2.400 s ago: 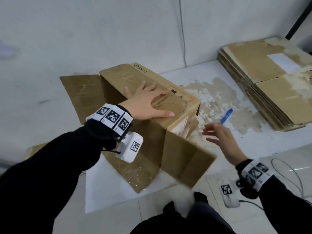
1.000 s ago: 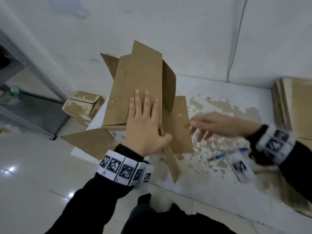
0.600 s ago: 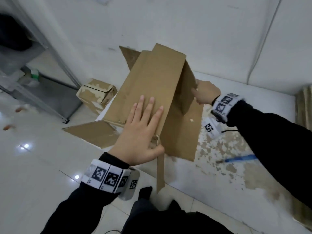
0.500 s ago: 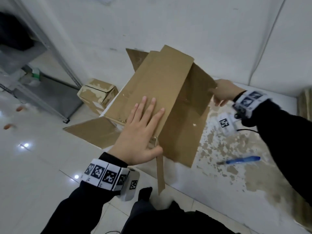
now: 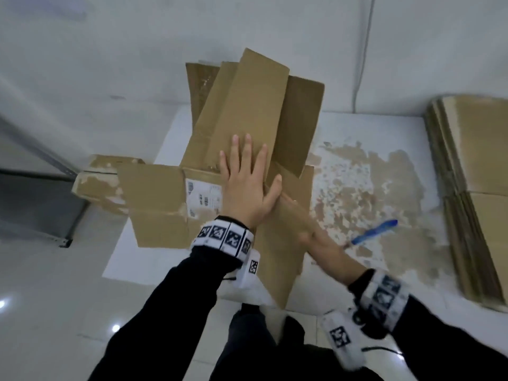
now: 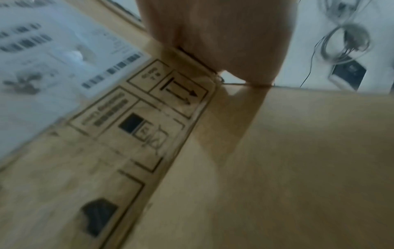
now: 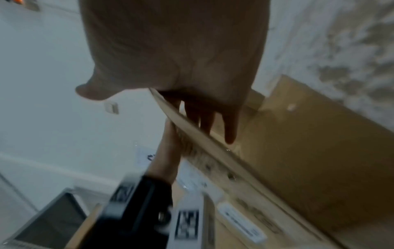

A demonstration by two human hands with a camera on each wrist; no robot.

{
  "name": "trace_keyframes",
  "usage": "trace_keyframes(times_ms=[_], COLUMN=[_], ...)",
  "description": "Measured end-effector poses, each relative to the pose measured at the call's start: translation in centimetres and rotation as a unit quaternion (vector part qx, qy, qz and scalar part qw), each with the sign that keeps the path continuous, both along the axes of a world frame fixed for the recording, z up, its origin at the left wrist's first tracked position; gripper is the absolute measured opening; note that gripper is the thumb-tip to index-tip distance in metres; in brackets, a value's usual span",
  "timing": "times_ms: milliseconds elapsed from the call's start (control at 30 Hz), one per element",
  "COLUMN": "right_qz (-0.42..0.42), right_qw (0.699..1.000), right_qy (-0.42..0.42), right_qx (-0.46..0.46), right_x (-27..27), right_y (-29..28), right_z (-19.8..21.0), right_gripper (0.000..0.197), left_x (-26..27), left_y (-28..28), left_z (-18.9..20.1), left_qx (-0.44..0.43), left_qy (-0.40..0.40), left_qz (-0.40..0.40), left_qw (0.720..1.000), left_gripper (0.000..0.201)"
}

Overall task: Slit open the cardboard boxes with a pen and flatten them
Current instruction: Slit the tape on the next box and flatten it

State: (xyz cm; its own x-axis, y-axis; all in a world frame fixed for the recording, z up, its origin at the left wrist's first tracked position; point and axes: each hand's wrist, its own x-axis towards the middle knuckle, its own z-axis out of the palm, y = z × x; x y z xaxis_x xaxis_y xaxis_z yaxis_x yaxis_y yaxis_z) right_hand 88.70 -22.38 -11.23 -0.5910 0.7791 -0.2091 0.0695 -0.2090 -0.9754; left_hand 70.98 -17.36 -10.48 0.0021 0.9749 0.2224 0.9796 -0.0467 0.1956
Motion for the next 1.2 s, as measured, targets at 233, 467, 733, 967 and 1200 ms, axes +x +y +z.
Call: trace_keyframes(times_ms=[233, 467, 733, 967, 1200], right_qz=[-0.329, -0.278, -0.015, -0.097, -0.121], right_qw=[0.927, 0.809, 0.808, 0.797, 0.759], right_qy=[-0.174, -0.512, -0.564, -0.583, -0.608], right_qx=[-0.044, 0.076, 0.167, 0.12, 0.198], right_x=[-2.4, -2.9, -7.9, -5.8, -11.2], right_y=[5.5, 5.9, 3.4, 3.6, 16.1], right_z=[-8.1, -10.1, -14.5, -13.0, -10.3], right_gripper=[0.038, 0.064, 0.064, 0.074, 0.061], left_x=[-2.5, -3.2, -9.8, -16.2, -9.1], left_y=[4.0, 2.4, 1.6, 1.1, 11.2], left_z=[-8.7, -11.9, -14.5, -13.3, -9.1], left_qx=[-0.212, -0.247, -0.34, -0.318, -0.177], left_qy=[0.118, 0.12, 0.049, 0.039, -0.017], left_qz=[-0.083, -0.165, -0.209, -0.106, -0.154], left_qw=[0.967, 0.947, 0.916, 0.941, 0.972], left_gripper=[0.091, 0.091, 0.075, 0.077, 0.049])
